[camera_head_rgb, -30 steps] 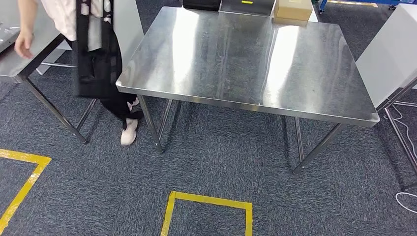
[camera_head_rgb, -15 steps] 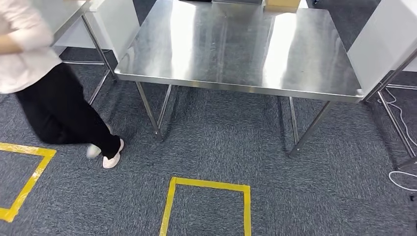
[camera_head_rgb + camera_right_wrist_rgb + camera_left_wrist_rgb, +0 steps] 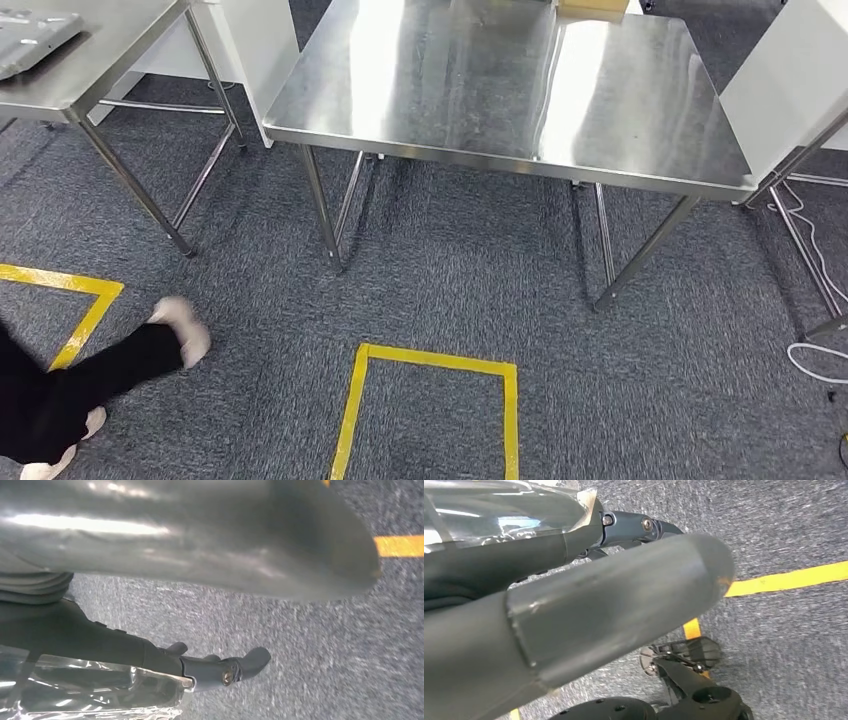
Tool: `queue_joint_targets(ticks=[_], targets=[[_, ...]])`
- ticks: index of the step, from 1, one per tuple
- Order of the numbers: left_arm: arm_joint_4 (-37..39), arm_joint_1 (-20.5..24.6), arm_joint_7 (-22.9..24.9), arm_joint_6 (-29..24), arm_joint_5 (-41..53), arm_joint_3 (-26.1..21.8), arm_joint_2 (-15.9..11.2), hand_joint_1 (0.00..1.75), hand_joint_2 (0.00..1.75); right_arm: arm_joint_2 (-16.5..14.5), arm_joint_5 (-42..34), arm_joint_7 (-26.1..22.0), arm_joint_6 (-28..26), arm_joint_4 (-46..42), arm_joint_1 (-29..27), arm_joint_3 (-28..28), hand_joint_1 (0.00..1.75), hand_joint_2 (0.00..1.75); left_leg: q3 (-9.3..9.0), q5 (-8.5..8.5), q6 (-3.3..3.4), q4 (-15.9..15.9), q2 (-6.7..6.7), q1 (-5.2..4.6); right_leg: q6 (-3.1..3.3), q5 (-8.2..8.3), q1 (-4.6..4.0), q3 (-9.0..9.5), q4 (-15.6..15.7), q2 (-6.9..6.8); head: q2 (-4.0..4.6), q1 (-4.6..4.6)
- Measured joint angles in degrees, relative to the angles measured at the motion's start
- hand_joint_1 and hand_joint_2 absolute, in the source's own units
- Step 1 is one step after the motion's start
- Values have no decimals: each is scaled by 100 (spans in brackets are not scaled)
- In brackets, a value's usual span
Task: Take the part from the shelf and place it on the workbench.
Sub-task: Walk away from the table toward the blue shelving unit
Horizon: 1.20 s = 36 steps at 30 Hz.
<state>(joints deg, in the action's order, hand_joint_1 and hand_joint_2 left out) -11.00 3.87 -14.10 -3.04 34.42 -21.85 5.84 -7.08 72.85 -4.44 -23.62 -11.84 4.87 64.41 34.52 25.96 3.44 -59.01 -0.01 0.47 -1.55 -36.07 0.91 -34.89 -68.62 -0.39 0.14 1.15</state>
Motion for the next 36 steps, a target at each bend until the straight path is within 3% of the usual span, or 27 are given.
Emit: queue_joint_targets(ticks=[1, 2, 3, 5, 7, 8, 9, 11, 12, 13, 15, 16, 17, 18, 20, 21, 22, 23, 24, 26, 27, 29, 31, 32, 34, 35, 36], targets=[[0, 3, 1, 1, 3, 2, -1, 0, 0, -1, 0, 4, 1, 1, 0, 0, 0, 0, 76, -62, 19, 0, -5, -21, 3, -134, -2, -58, -308, 4, 0, -3], [1, 3, 3, 1, 8, 3, -1, 0, 0, 0, 1, 7, 2, 1, 0, 0, 0, 0, 159, -132, 28, -1, -11, -40, -20, -155, -9, -43, -481, 7, 0, -3], [1, 3, 8, 2, 13, 3, -1, 0, 0, 4, 1, 8, 2, 0, 2, 0, 0, 0, 248, -207, 30, -2, -13, -58, -59, -68, -19, 62, -481, 9, 0, -4], [0, 6, 19, 2, 21, 4, 4, 0, 0, 15, 7, 10, 2, -1, 16, -1, 0, 0, 423, -371, 16, -4, -12, -78, -95, 198, -51, 554, 52, 10, -1, -3], [-1, 11, 27, 2, 23, 5, 21, 0, 0, 33, 17, 11, 2, -3, 54, -3, 0, 0, 535, -528, -29, -1, -12, -94, -15, 211, -116, 1169, 949, 7, -1, 3], [-1, 14, 31, 3, 25, 6, 29, 0, 0, 39, 22, 11, 4, -4, 73, -4, 0, 0, 555, -609, -58, 16, -19, -95, 35, 165, -148, 1349, 1275, 9, -1, 7], [-1, 13, 33, 4, 26, 7, 37, 0, 0, 44, 26, 11, 5, -5, 81, -5, 0, 0, 557, -690, -93, 50, -27, -94, 71, 148, -175, 1409, 1450, 10, -1, 10], [4, -1, 34, 6, 28, 9, 36, 0, 0, 41, 32, 11, 19, -2, 75, -6, 0, 0, 583, -767, -163, 113, -31, -74, 124, 280, -140, 1308, 1485, 3, 0, 7], [7, -9, 35, 8, 29, 10, 34, 0, 0, 43, 33, 13, 30, 0, 68, -7, 0, 0, 618, -632, -198, 67, -24, -59, 170, 370, -109, 1242, 1487, -9, 1, 10], [9, -22, 36, 9, 29, 10, 32, 0, 0, 45, 34, 14, 42, 2, 60, -7, 0, 0, 664, -361, -232, -81, -14, -42, 219, 468, -72, 1164, 1495, -23, 1, 22], [10, -31, 38, 13, 30, 12, 31, 0, 0, 50, 36, 18, 58, 2, 49, -7, 0, 0, 747, 359, -309, -715, -4, 7, 281, 646, -53, 978, 1493, -46, 2, 44], [10, -32, 38, 13, 30, 13, 31, 0, 0, 49, 37, 18, 61, 2, 45, -7, 0, 0, 767, 566, -351, -1101, -2, 35, 279, 733, -52, 875, 1487, -56, 2, 50], [10, -27, 38, 13, 31, 14, 29, 0, 0, 47, 38, 18, 63, 2, 43, -7, 0, 0, 759, 595, -393, -1434, -2, 68, 257, 819, -47, 774, 1473, -65, 2, 49], [10, -23, 38, 13, 31, 15, 28, 0, 0, 47, 38, 18, 63, 2, 43, -7, 0, 0, 692, 467, -431, -1626, -2, 106, 227, 896, -37, 663, 1447, -75, 2, 50], [7, -10, 36, 13, 33, 15, 28, 0, 0, 50, 37, 19, 65, 1, 45, -7, 0, 0, 293, 148, -507, -1465, -2, 195, 147, 1022, -5, 430, 1342, -85, 2, 52], [4, 2, 33, 13, 35, 16, 35, 0, 0, 58, 35, 20, 65, -2, 46, -7, 0, 0, -65, 143, -546, -1110, 5, 235, 104, 1063, -4, 311, 1263, -84, 2, 59], [1, 17, 28, 13, 40, 17, 40, 0, 0, 59, 32, 21, 65, -4, 49, -7, 0, 0, -408, 263, -561, -680, 19, 253, 62, 1096, -4, 214, 1178, -83, 2, 56], [-2, 30, 22, 13, 47, 19, 44, 0, 0, 59, 27, 22, 65, -6, 56, -7, 0, 0, -670, 429, -546, -299, 31, 252, 8, 1134, -10, 134, 1110, -84, 2, 51], [-3, 40, 19, 13, 55, 21, 45, 0, 0, 58, 21, 24, 65, -8, 61, -7, 0, 0, -808, 553, -501, -45, 42, 225, -47, 1191, -18, 63, 1074, -86, 2, 48], [-1, 40, 19, 14, 68, 23, 41, 0, 0, 51, 8, 24, 63, -7, 51, -7, 0, 0, -725, 561, -337, 102, 27, 161, -167, 1303, -2, -57, 1060, -82, 2, 31], [1, 35, 23, 15, 74, 24, 38, 0, 0, 52, 5, 25, 62, -6, 36, -7, 0, 0, -640, 488, -254, 108, 12, 136, -182, 1251, 16, -119, 1013, -71, 2, 30], [3, 27, 38, 19, 93, 27, 30, 0, 0, 40, 1, 31, 61, -2, 6, -6, 0, 0, -460, 314, -119, 131, -24, 114, -120, 798, 52, -289, 618, -46, 2, 2], [3, 34, 52, 24, 128, 38, 22, 0, 0, 22, -3, 46, 60, 1, -3, -6, 0, 0, -240, 132, -65, 127, -37, 75, -72, 271, 50, -445, -85, -23, 1, -26], [3, 39, 57, 32, 143, 44, 22, 0, 0, 20, -8, 57, 57, 2, 1, -6, 0, 0, -124, 40, -62, 123, -45, 59, -99, 174, 45, -451, -386, -10, 1, -27], [3, 49, 69, 47, 165, 60, 25, 0, 0, 26, -23, 68, 51, 2, 11, -7, 0, 0, 103, -148, -79, 113, -60, 40, -216, 347, 28, -219, -557, 9, 1, -29], [3, 58, 75, 54, 170, 70, 26, 0, 0, 28, -30, 70, 47, 1, 16, -5, 0, 0, 200, -239, -95, 110, -65, 38, -259, 485, 17, 32, -373, 14, 1, -28], [1, 72, 82, 56, 176, 81, 27, 0, 0, 32, -36, 69, 43, -1, 26, -4, 0, 0, 280, -332, -118, 105, -64, 35, -255, 537, 4, 399, 5, 15, 0, -30]])
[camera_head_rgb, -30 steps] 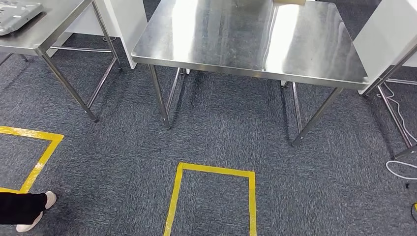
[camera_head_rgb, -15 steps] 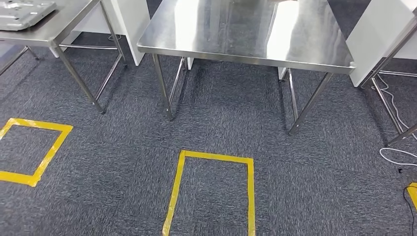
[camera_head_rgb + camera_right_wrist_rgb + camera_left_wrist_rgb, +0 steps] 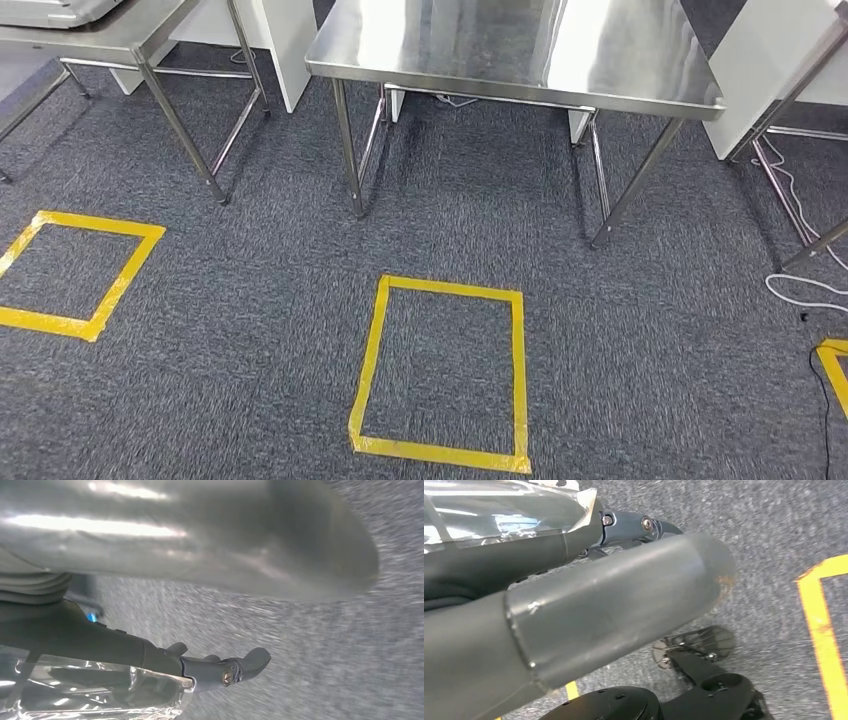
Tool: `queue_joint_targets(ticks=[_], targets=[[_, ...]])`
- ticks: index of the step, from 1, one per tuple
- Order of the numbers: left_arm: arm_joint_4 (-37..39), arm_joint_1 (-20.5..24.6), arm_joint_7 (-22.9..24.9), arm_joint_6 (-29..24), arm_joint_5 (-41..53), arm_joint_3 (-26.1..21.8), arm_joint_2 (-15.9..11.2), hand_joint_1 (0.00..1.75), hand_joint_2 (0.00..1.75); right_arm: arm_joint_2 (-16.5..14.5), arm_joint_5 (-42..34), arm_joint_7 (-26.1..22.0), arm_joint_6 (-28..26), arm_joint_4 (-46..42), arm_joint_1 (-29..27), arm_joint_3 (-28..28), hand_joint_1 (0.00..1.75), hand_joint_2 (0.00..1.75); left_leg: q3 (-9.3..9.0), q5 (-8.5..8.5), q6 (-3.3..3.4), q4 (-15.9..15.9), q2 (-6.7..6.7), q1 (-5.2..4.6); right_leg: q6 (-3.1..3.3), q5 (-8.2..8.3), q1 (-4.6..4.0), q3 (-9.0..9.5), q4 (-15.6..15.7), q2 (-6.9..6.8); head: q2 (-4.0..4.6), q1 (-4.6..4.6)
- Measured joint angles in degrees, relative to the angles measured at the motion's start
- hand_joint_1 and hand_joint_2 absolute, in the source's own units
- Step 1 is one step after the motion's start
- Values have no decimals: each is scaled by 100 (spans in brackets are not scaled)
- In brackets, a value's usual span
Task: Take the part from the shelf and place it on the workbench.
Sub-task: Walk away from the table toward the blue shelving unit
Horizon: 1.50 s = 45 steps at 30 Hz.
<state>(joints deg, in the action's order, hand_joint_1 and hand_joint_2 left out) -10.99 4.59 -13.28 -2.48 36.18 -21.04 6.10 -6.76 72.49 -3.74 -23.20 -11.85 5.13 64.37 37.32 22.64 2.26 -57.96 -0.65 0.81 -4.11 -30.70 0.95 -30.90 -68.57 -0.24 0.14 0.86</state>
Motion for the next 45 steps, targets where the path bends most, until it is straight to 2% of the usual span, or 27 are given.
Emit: queue_joint_targets(ticks=[2, 3, 5, 6, 7, 8, 10, 11, 12, 13, 15, 17, 18, 19, 20, 22, 24, 26, 27, 28, 30, 31, 33, 35, 37, 42, 45], targets=[[-5, 31, 12, 2, 17, 15, 5, 0, 0, 3, -4, -9, -15, -3, 34, 2, 0, 0, 101, -169, -63, -2, -3, -15, 108, -157, -58, 710, 967, 3, 0, 6], [-7, 44, 17, 4, 26, 18, 6, 0, 0, -1, -4, -16, -25, -4, 48, 1, 0, 0, 124, -254, -99, 12, -10, -21, 176, -256, -85, 909, 1305, 6, 0, 13], [-8, 56, 25, 7, 40, 18, 1, 0, 0, -16, -13, -26, -42, -4, 49, 1, 0, 0, 155, -405, -173, 68, -23, -12, 280, -253, -86, 909, 1473, 6, 1, 30], [-8, 57, 30, 9, 44, 19, -8, 0, 0, -25, -21, -26, -49, -3, 38, 2, 0, 0, 185, -354, -201, 53, -15, 4, 329, -181, -65, 847, 1462, -7, 0, 39], [-8, 54, 37, 10, 49, 18, -16, 0, 0, -31, -32, -20, -54, -3, 26, 4, 0, 0, 233, -167, -223, -44, -5, 18, 394, -101, -40, 784, 1458, -25, 1, 48], [-8, 50, 43, 12, 53, 19, -24, 0, 0, -34, -40, -12, -58, -2, 17, 7, 0, 0, 293, 147, -239, -258, 7, 31, 451, -13, -17, 708, 1459, -45, 1, 62], [-9, 54, 51, 17, 63, 19, -31, 0, 0, -40, -49, 5, -67, -2, 13, 10, 0, 0, 406, 816, -283, -971, 21, 42, 524, 153, -38, 529, 1452, -73, 1, 71], [-9, 60, 53, 22, 69, 19, -32, 0, 0, -44, -49, 10, -70, -2, 14, 11, 0, 0, 423, 958, -310, -1334, 24, 49, 523, 235, -50, 427, 1442, -82, 1, 73], [-9, 68, 56, 27, 73, 20, -34, 0, 0, -50, -50, 18, -75, -2, 17, 11, 0, 0, 390, 930, -334, -1591, 25, 61, 512, 312, -58, 320, 1422, -88, 1, 72], [-10, 77, 61, 34, 78, 20, -36, 0, 0, -56, -51, 27, -80, -2, 17, 11, 0, 0, 275, 783, -351, -1675, 25, 79, 492, 380, -61, 206, 1389, -92, 1, 74], [-15, 110, 64, 46, 80, 21, -35, 0, 0, -62, -52, 41, -86, -2, 20, 13, 0, 0, -238, 544, -368, -1273, 28, 123, 435, 489, -59, -19, 1277, -93, 1, 78], [-24, 157, 45, 52, 81, 21, -34, 0, 0, -68, -52, 50, -91, -3, 28, 13, 0, 0, -880, 723, -343, -453, 49, 128, 355, 572, -75, -219, 1128, -94, 1, 73], [-27, 173, 31, 53, 81, 21, -33, 0, 0, -70, -53, 52, -96, -4, 33, 13, 0, 0, -1064, 848, -305, -161, 60, 108, 307, 618, -85, -284, 1081, -96, 1, 71], [-30, 179, 22, 54, 82, 21, -33, 0, 0, -73, -54, 56, -101, -4, 36, 14, 0, 0, -1126, 912, -250, 1, 67, 78, 260, 665, -93, -335, 1063, -98, 1, 64], [-30, 174, 18, 53, 82, 21, -33, 0, 0, -74, -55, 56, -105, -4, 35, 14, 0, 0, -1078, 892, -178, 29, 59, 64, 215, 710, -92, -372, 1064, -97, 0, 62], [-28, 158, 19, 45, 85, 20, -36, 0, 0, -76, -57, 57, -113, -3, 20, 15, 0, 0, -974, 786, -40, 64, 30, 46, 182, 624, -66, -487, 938, -74, 0, 59], [-28, 150, 21, 26, 87, 18, -45, 0, 0, -83, -57, 49, -116, -2, 2, 16, 0, 0, -832, 663, 48, 74, 8, 36, 206, 250, -24, -733, 389, -43, 1, 43], [-28, 140, 21, 11, 87, 17, -51, 0, 0, -90, -56, 30, -117, -1, -7, 17, 0, 0, -674, 540, 60, 68, 4, 27, 194, -143, -6, -954, -342, -23, 1, 31], [-28, 131, 21, 8, 87, 17, -50, 0, 0, -90, -56, 20, -117, 0, -13, 17, 0, 0, -602, 484, 48, 64, 1, 26, 159, -232, 1, -946, -518, -18, 1, 31], [-28, 120, 21, 8, 87, 17, -49, 0, 0, -86, -56, 13, -117, 0, -19, 18, 0, 0, -542, 435, 30, 61, 1, 29, 112, -233, 8, -812, -460, -16, 1, 30], [-28, 105, 20, 3, 87, 18, -45, 0, 0, -79, -52, -6, -117, 0, -21, 19, 0, 0, -467, 354, -23, 51, 2, 41, 19, -75, 38, -232, 270, -16, 1, 26], [-28, 102, 17, -2, 87, 18, -44, 0, 0, -77, -49, -16, -117, 0, -12, 20, 0, 0, -442, 320, -58, 39, 2, 31, 6, -9, 36, 48, 702, -11, 1, 20], [-28, 103, 4, -16, 87, 18, -46, 0, 0, -82, -44, -33, -110, 1, -2, 20, 0, 0, -412, 266, -122, 21, 1, 0, 73, 73, 37, 326, 1214, 12, 1, 26], [-28, 100, -9, -29, 91, 18, -53, 0, 0, -93, -52, -31, -74, 2, -18, 20, 0, 0, -388, 232, -55, 25, 4, -6, 159, 113, 38, 311, 1262, 25, 2, 39], [-28, 94, -14, -32, 106, 19, -57, 0, 0, -103, -77, -14, -14, 2, -29, 24, 0, 0, -384, 200, 10, 48, 10, 21, 201, 138, 18, 309, 1261, 20, 2, 39], [-28, 102, -3, 8, 183, 34, -50, 0, 0, -127, -111, 37, 262, 4, -18, 41, 0, 0, -390, 103, -150, 127, 13, 66, 297, 186, -43, 276, 1258, 18, 2, 37], [-28, 104, 4, 41, 202, 60, -51, 0, 0, -142, -102, 77, 446, 13, -19, 42, 0, 0, -382, 68, -209, 141, 13, 76, 323, 203, -65, 247, 1254, 18, 1, 36]])
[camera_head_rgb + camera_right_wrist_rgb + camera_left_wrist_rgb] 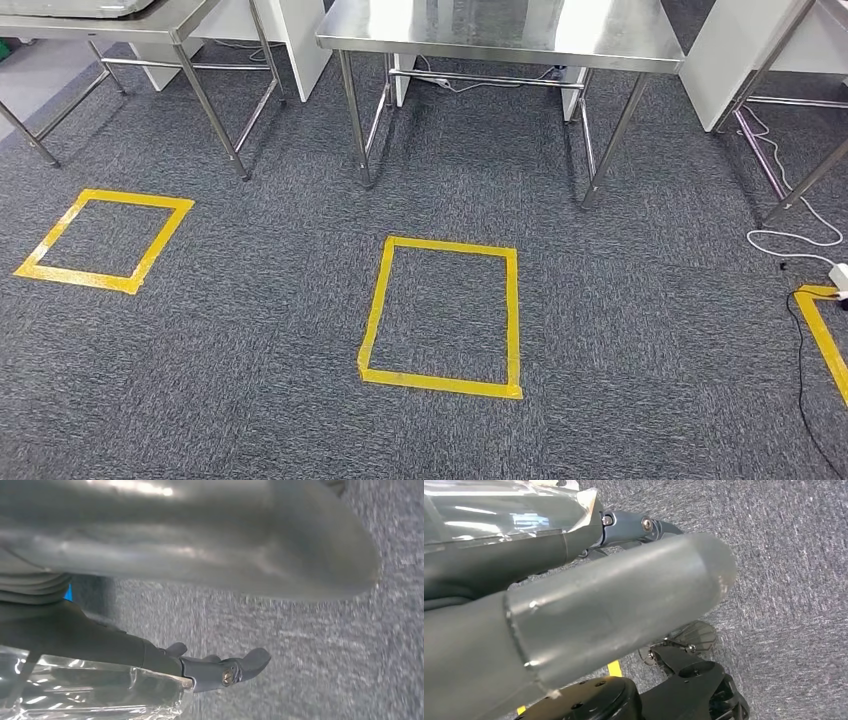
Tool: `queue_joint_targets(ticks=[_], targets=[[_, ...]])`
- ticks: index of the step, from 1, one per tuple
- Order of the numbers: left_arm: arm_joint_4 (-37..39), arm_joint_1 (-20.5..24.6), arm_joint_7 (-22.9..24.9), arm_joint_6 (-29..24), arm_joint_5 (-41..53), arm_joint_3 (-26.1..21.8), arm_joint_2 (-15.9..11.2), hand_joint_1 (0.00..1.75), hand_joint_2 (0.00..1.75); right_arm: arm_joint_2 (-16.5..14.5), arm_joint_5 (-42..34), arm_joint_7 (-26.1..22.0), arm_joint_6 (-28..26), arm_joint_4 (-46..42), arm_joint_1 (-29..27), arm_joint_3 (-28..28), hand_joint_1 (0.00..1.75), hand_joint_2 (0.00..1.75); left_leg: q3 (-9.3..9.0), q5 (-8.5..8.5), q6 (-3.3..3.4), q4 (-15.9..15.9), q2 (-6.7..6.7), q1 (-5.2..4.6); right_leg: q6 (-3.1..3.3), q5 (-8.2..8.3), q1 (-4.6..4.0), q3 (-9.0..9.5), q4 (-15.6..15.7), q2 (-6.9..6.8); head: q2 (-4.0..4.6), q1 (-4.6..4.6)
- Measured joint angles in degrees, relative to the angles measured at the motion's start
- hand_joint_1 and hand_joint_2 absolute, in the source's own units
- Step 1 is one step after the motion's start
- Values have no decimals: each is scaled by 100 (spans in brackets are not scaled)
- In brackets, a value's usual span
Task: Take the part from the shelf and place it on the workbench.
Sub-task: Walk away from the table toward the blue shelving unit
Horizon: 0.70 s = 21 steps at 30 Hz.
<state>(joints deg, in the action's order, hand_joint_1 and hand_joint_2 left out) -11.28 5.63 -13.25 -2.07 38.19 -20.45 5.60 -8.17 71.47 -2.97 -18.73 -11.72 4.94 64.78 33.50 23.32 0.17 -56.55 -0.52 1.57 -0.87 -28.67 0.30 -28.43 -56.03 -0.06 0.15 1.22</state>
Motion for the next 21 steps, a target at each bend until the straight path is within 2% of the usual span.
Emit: queue_joint_targets(ticks=[2, 4, 6, 8, 10, 11, 12, 13, 15, 16, 17, 19, 20, 21], targets=[[0, 1, 0, 11, 8, 8, -8, 0, 0, -26, 44, 30, 32, 3, 0, 0, 0, 0, 23, 2, 6, -20, 1, -3, -13, 14, 29, -5, 10, -2, -1, 2], [0, 5, 0, 12, 12, 13, -21, 0, 0, -56, 97, 53, 75, 6, 5, -4, 0, 0, 40, 4, 65, -10, 6, -18, -46, 35, 53, 15, 43, -16, -1, 8], [0, 9, -1, 14, 16, 17, -15, 0, 0, -71, 136, 66, 139, 7, 15, -15, 0, 0, -21, -80, 119, 153, 22, 14, -66, -2, 28, 15, 10, -29, -1, 9], [0, 14, -3, 17, 24, 21, -1, 0, 0, -74, 161, 70, 200, 7, 19, -27, 0, 0, -59, -187, 133, 302, 50, 60, -51, -259, 31, -169, -373, -23, 0, -4], [1, 14, -5, 18, 28, 23, 2, 0, 0, -76, 189, 69, 236, 7, 15, -41, 0, 0, -5, -227, 117, 316, 98, 67, -56, -610, 78, -503, -1064, -14, 1, -10], [1, 9, -6, 17, 29, 23, 3, 0, 0, -75, 203, 68, 250, 7, 9, -49, 0, 0, 26, -242, 93, 311, 135, 75, -94, -693, 111, -607, -1306, -13, 1, -9], [2, 4, -7, 17, 30, 23, 6, 0, 0, -73, 215, 68, 262, 7, 4, -56, 0, 0, 57, -257, 65, 302, 180, 92, -159, -686, 152, -616, -1357, -12, 0, -7], [4, 2, -8, 17, 30, 23, 10, 0, 0, -70, 222, 68, 275, 7, -2, -62, 0, 0, 93, -271, 26, 280, 231, 121, -246, -591, 197, -514, -1185, -7, 0, -8], [5, 0, -10, 16, 30, 22, 9, 0, 0, -74, 233, 67, 296, 11, -2, -72, 0, 0, 187, -279, -85, 184, 340, 188, -418, -337, 279, -151, -532, 82, 0, -18], [5, -1, -12, 15, 30, 22, 2, 0, 0, -85, 238, 66, 308, 17, 0, -77, 0, 0, 249, -263, -157, 95, 387, 200, -442, -249, 294, -54, -293, 153, 1, -43], [5, -1, -15, 13, 32, 23, -7, 0, 0, -94, 247, 64, 316, 23, 2, -82, 0, 0, 296, -249, -221, 35, 437, 197, -396, -216, 300, -28, -215, 211, 1, -48], [6, -5, -22, 12, 37, 24, -15, 0, 0, -102, 264, 64, 326, 30, -11, -90, 0, 0, 346, -252, -316, -38, 501, 186, -220, -206, 285, -107, -291, 213, 1, -39], [7, -11, -25, 12, 39, 24, -16, 0, 0, -101, 273, 64, 325, 30, -17, -94, 0, 0, 347, -264, -335, -34, 513, 203, -136, -203, 277, -122, -339, 161, 1, -13], [9, -20, -26, 12, 39, 24, -18, 0, 0, -104, 281, 66, 325, 30, -20, -99, 0, 0, 371, -220, -336, -93, 454, 213, -83, -186, 259, -135, -350, 107, 1, 0]])
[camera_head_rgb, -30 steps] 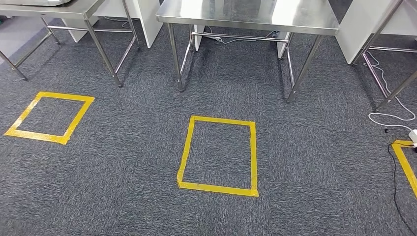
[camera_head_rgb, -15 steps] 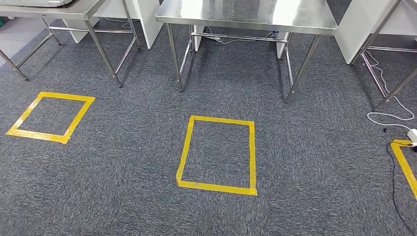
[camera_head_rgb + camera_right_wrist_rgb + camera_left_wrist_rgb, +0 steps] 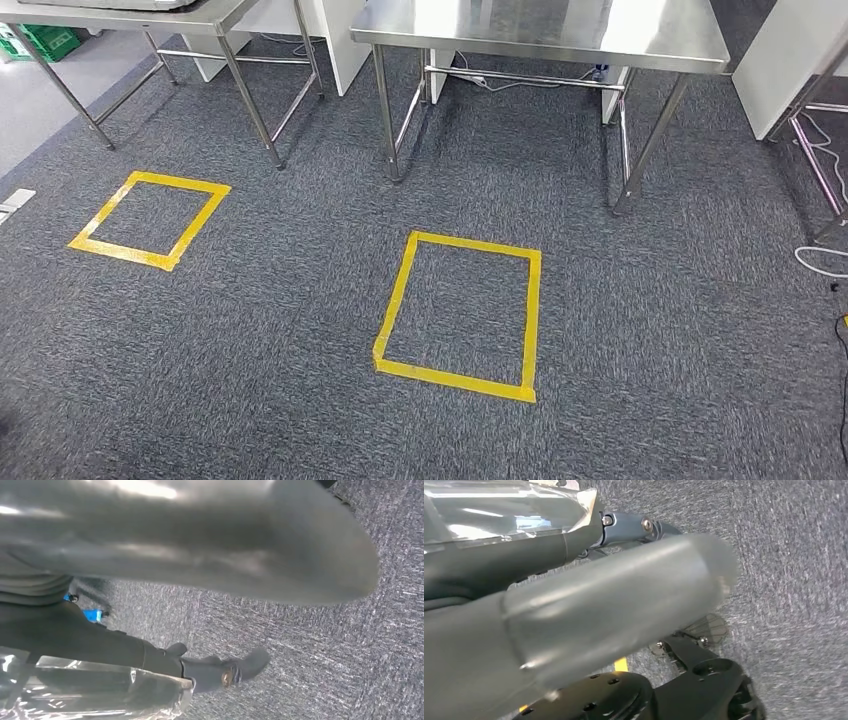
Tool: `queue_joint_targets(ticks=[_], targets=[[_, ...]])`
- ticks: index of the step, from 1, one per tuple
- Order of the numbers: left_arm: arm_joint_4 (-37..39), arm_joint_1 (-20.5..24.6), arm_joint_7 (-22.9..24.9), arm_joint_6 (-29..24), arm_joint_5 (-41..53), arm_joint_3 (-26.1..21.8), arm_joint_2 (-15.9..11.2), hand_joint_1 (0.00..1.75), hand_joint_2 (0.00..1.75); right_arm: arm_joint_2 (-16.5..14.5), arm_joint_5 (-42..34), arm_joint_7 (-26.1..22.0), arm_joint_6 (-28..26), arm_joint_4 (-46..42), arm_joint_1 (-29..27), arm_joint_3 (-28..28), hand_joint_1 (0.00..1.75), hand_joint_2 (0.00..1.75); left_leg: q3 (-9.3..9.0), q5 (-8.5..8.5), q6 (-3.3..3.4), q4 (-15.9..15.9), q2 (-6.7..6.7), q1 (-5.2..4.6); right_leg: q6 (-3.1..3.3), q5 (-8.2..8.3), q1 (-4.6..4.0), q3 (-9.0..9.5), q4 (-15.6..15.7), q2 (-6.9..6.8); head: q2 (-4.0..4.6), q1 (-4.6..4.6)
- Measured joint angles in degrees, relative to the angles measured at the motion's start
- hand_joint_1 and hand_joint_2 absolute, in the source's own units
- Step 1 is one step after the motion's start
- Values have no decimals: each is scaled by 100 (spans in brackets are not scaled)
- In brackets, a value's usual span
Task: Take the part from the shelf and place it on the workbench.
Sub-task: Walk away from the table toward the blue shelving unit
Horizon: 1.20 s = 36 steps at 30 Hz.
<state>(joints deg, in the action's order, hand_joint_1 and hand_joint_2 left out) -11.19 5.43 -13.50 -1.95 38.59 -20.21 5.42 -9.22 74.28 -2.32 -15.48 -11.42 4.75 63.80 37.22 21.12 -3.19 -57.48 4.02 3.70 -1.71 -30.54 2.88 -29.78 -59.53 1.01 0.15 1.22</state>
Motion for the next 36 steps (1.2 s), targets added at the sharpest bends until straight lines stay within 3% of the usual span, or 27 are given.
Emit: queue_joint_targets(ticks=[1, 3, 5, 6, 7, 8, 10, 11, 12, 13, 14, 15, 16, 19, 21, 22, 23, 24, 25, 27, 30, 32, 34, 36], targets=[[1, -8, -1, -1, 1, 1, -2, 0, 0, -4, 10, 0, 2, 1, 2, -9, 0, 0, 59, 126, 20, -142, -89, -3, 47, 17, -27, -17, -3, -51, 0, 13], [2, -16, -1, -2, 3, 1, -1, 0, 0, -4, 36, 1, 8, 1, 8, -36, 0, 0, 311, 588, 94, -780, -287, -55, 118, 57, -103, -65, -2, -156, 0, 33], [3, -21, -1, -3, 6, 1, 3, 0, 0, 1, 50, 2, 13, 0, 4, -61, 0, 0, 564, 993, 183, -1508, -351, -128, 164, 84, -202, -132, -3, -290, 0, 38], [3, -28, -1, -4, 8, 1, 4, 0, 0, 3, 50, 2, 14, 0, 4, -69, 0, 0, 570, 1061, 247, -1657, -363, -174, 184, 96, -257, -164, -4, -361, 0, 38], [4, -36, -1, -4, 8, 1, 4, 0, 0, 3, 51, 2, 14, -1, 4, -76, 0, 0, 460, 1037, 334, -1594, -376, -230, 205, 107, -313, -185, -4, -430, 0, 38], [4, -43, -1, -4, 8, 1, 4, 0, 0, 3, 53, 2, 14, -2, 7, -82, 0, 0, 238, 948, 446, -1328, -410, -301, 220, 116, -363, -193, -3, -493, 0, 38], [2, -37, -2, -5, 9, 2, -3, 0, 0, -14, 56, 3, 15, 1, 10, -90, 0, 0, -242, 822, 716, -643, -650, -462, 243, 130, -438, -186, -1, -614, 0, 14], [0, -30, -3, -7, 11, 3, -7, 0, 0, -21, 57, 4, 15, 3, 10, -93, 0, 0, -384, 797, 808, -421, -760, -527, 246, 134, -443, -183, 0, -672, 0, -2], [-2, -25, -4, -10, 14, 4, -11, 0, 0, -27, 58, 5, 17, 6, 13, -95, 0, 0, -441, 796, 866, -311, -832, -571, 243, 140, -436, -178, 8, -732, 0, -17], [-2, -29, -6, -12, 17, 5, -16, 0, 0, -35, 60, 6, 18, 8, 20, -97, 0, 0, -450, 773, 882, -279, -817, -586, 234, 145, -434, -170, 18, -794, 0, -26], [-2, -34, -4, -14, 19, 5, -19, 0, 0, -39, 62, 6, 19, 9, 30, -100, 0, 0, -475, 733, 888, -215, -752, -590, 221, 150, -424, -157, 37, -848, 0, -18], [-2, -44, -3, -16, 19, 5, -19, 0, 0, -42, 65, 7, 21, 9, 41, -104, 0, 0, -509, 675, 875, -132, -692, -569, 203, 144, -424, -153, 27, -814, 0, -17], [-1, -48, -1, -17, 19, 4, -16, 0, 0, -45, 69, 5, 24, 9, 45, -109, 0, 0, -544, 614, 862, -40, -629, -538, 187, 94, -421, -184, -55, -693, 0, -17], [0, -28, 5, -28, 18, 3, 8, 0, 0, -22, 80, 2, 62, 9, 14, -121, 0, 0, -540, 474, 820, 91, -413, -455, 139, -294, -327, -552, -866, -214, 0, -23], [1, -40, 4, -37, 19, 3, 27, 0, 0, 4, 83, 3, 86, 9, -15, -126, 0, 0, -498, 440, 783, 87, -250, -426, 48, -438, -249, -743, -1310, -148, 0, -21], [2, -53, 4, -38, 19, 3, 33, 0, 0, 16, 84, 4, 92, 9, -23, -128, 0, 0, -485, 430, 759, 81, -169, -407, -28, -387, -211, -707, -1262, -138, 0, -20], [3, -64, 4, -39, 19, 3, 36, 0, 0, 25, 84, 6, 95, 9, -24, -130, 0, 0, -475, 422, 730, 69, -93, -383, -114, -255, -173, -565, -998, -120, 0, -22], [4, -68, 4, -41, 19, 3, 38, 0, 0, 30, 84, 7, 98, 9, -22, -131, 0, 0, -462, 423, 694, 44, -20, -360, -198, -99, -127, -354, -586, -52, 0, -24], [4, -68, 4, -43, 19, 3, 36, 0, 0, 29, 85, 7, 103, 11, -20, -132, 0, 0, -441, 432, 646, 11, 50, -349, -239, 14, -107, -177, -227, 39, 0, -32], [4, -68, 4, -46, 22, 3, 32, 0, 0, 25, 90, 10, 110, 14, -15, -133, 0, 0, -393, 453, 549, -48, 151, -348, -189, 113, -100, -3, 166, 154, 0, -36], [5, -73, 6, -45, 31, 3, 27, 0, 0, 23, 97, 35, 112, 16, -10, -137, 0, 0, -349, 444, 455, -73, 195, -328, -15, 138, -105, 26, 173, 38, 0, -25], [6, -78, 6, -44, 33, 4, 27, 0, 0, 18, 98, 48, 112, 16, -4, -138, 0, 0, -225, 604, 412, -333, -31, -314, 67, 164, -90, 43, 186, -67, 0, -2], [7, -71, 6, -43, 34, 5, 29, 0, 0, 15, 99, 51, 112, 16, -11, -139, 0, 0, 95, 971, 371, -1006, -281, -307, 126, 160, -120, 40, 188, -194, 0, 25], [7, -68, 6, -43, 33, 5, 30, 0, 0, 18, 101, 53, 116, 16, -24, -139, 0, 0, 407, 1191, 344, -1612, -338, -286, 157, 141, -138, 40, 185, -342, 0, 27]])
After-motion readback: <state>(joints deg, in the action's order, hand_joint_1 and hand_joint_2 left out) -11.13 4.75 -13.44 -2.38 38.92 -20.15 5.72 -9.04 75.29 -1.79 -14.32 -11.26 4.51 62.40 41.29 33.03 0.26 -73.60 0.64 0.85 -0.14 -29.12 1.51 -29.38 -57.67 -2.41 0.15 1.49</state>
